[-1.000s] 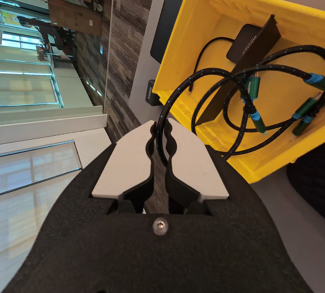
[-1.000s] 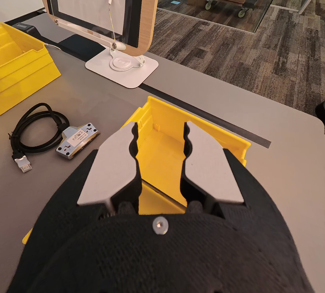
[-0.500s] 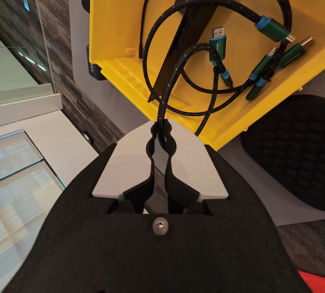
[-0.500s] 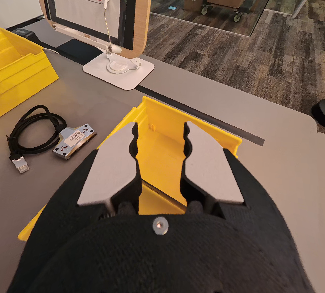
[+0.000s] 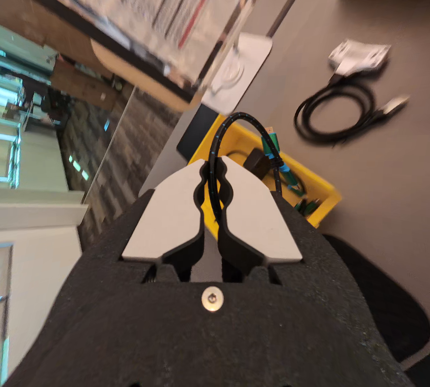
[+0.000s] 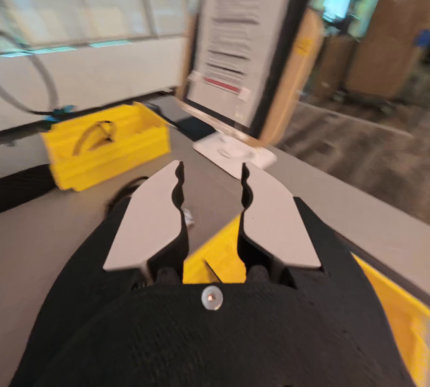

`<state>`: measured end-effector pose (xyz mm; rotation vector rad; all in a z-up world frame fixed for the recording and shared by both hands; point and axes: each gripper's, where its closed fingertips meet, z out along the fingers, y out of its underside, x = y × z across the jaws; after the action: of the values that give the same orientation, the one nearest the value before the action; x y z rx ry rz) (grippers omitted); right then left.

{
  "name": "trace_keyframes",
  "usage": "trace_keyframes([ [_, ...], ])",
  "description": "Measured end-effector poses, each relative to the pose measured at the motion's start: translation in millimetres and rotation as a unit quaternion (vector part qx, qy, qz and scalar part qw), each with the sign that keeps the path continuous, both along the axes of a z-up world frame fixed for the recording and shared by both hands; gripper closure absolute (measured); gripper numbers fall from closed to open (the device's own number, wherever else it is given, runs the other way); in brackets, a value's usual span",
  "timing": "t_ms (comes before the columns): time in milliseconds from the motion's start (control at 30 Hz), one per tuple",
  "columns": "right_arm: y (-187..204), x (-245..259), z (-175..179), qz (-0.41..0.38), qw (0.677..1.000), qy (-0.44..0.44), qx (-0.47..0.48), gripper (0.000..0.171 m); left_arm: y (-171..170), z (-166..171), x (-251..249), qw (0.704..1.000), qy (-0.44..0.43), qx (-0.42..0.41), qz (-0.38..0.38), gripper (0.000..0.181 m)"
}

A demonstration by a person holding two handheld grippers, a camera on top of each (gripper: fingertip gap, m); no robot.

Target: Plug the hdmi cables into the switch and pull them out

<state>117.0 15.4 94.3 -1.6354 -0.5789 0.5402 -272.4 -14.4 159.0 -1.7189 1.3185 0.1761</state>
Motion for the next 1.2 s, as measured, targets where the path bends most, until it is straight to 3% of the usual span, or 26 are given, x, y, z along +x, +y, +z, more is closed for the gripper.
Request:
trace_keyframes([
  [33, -13.7, -29.5, 7.9, 0.073, 0.997, 0.007, 0.025, 0.13, -8.3, 8.4, 17.1, 0.999, -0.017, 0.002, -0.027, 0.175],
  [100, -58.7, -90.9, 21.1, 0.252, 0.964, 0.03, 0.075, 0.132, -28.2, 18.7, 51.7, 0.995, -0.029, 0.003, -0.092, 0.175],
  [167, -90.3, -132.0, 26.4, 0.358, 0.927, 0.058, 0.094, 0.131, -48.0, 21.8, 83.6, 0.988, -0.02, 0.0, -0.151, 0.175],
  [300, -111.9, -187.2, 6.0, 0.444, 0.893, 0.067, 0.038, 0.11, -75.5, 16.3, 135.3, 0.973, 0.022, 0.005, -0.23, 0.175],
  [400, -125.7, -213.5, -15.0, 0.482, 0.876, 0.036, 0.003, 0.105, -83.2, 6.7, 161.8, 0.965, 0.048, 0.002, -0.259, 0.175],
  [433, -127.4, -219.8, -20.5, 0.483, 0.875, 0.023, 0.001, 0.107, -83.4, 3.2, 168.1, 0.963, 0.056, 0.001, -0.263, 0.175],
  [467, -127.7, -224.1, -27.4, 0.482, 0.876, 0.003, 0.001, 0.124, -82.2, 0.1, 173.3, 0.962, 0.062, -0.001, -0.266, 0.175],
  [500, -128.4, -226.0, -36.0, 0.485, 0.874, -0.027, 0.001, 0.159, -79.2, -2.2, 177.5, 0.962, 0.066, -0.001, -0.267, 0.174],
  [533, -126.7, -227.2, -40.6, 0.481, 0.876, -0.043, 0.002, 0.166, -74.1, -3.7, 180.9, 0.963, 0.065, -0.001, -0.262, 0.174],
  [633, -114.7, -225.5, -39.4, 0.461, 0.887, -0.023, -0.024, 0.168, -48.4, -1.3, 185.1, 0.974, 0.032, 0.015, -0.224, 0.166],
  [700, -104.9, -221.9, -35.6, 0.445, 0.894, 0.007, -0.048, 0.167, -26.7, 5.6, 179.6, 0.984, -0.007, 0.033, -0.175, 0.124],
  [733, -98.0, -219.7, -33.6, 0.431, 0.9, 0.021, -0.06, 0.167, -19.0, 8.3, 175.1, 0.987, -0.036, 0.031, -0.155, 0.111],
  [800, -82.1, -214.2, -31.1, 0.393, 0.915, 0.046, -0.079, 0.167, -9.4, 11.7, 164.3, 0.986, -0.108, 0.021, -0.129, 0.103],
  [867, -68.6, -207.7, -28.3, 0.36, 0.923, 0.082, -0.106, 0.167, -7.0, 7.9, 151.3, 0.976, -0.184, 0.009, -0.119, 0.106],
  [967, -52.4, -197.7, -25.6, 0.325, 0.923, 0.143, -0.152, 0.168, -16.5, -22.8, 137.4, 0.953, -0.275, -0.04, -0.119, 0.125],
  [1100, -45.8, -193.4, -21.5, 0.316, 0.907, 0.206, -0.189, 0.167, -29.1, -84.1, 139.2, 0.939, -0.306, -0.088, -0.131, 0.133],
  [1200, -49.0, -197.0, -15.8, 0.327, 0.889, 0.247, -0.204, 0.167, -34.2, -102.1, 147.0, 0.927, -0.333, -0.095, -0.146, 0.13],
])
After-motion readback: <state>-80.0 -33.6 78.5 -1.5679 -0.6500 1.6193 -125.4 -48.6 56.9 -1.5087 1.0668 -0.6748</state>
